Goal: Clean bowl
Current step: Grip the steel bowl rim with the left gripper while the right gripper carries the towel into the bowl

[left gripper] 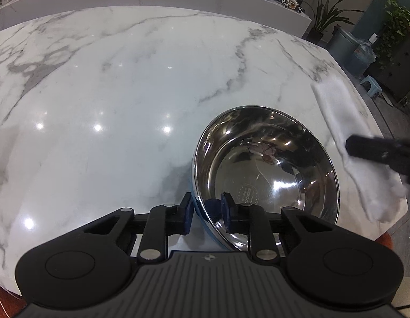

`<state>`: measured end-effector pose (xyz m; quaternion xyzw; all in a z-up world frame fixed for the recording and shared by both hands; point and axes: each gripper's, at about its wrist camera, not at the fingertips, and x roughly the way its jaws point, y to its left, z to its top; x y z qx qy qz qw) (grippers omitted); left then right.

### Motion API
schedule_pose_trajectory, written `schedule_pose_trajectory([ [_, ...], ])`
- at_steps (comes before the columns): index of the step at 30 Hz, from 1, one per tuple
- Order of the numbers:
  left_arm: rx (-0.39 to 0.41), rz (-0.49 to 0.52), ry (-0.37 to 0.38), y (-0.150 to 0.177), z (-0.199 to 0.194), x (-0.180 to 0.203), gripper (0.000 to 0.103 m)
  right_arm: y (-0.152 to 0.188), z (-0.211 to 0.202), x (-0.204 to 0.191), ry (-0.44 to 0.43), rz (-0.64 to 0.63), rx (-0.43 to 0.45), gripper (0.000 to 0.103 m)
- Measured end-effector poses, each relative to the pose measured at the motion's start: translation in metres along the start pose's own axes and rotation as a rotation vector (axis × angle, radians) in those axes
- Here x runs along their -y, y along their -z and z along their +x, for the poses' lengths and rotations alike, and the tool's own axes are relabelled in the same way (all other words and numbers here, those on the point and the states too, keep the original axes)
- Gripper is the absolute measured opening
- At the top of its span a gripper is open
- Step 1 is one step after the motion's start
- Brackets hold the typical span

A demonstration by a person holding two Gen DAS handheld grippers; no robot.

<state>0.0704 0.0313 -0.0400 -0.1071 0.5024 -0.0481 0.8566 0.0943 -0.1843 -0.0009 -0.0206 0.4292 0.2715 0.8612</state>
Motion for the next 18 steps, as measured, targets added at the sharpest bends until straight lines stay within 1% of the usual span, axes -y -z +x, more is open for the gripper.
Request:
schedule_pose_trajectory([
  [3,0.013,0.015,-0.008,0.001,-0.001,0.001,0.019,-0.005,0.01,-0.011,-0.035,-0.051,-0.064,0.009],
  [7,0.014,0.003,0.011,0.0,-0.001,-0.003,0.019,-0.011,0.022,-0.026,-0.083,-0.119,-0.15,0.009],
  [13,0.025,0.012,0.017,-0.001,0.0,-0.003,0.019,-0.021,0.041,-0.048,-0.154,-0.221,-0.279,0.009],
  [15,0.03,0.008,0.02,-0.001,0.001,-0.003,0.019,-0.023,0.045,-0.054,-0.163,-0.281,-0.335,0.009],
  [18,0.035,0.014,0.02,0.0,0.001,-0.003,0.019,-0.025,0.054,-0.062,-0.167,-0.335,-0.39,0.009],
])
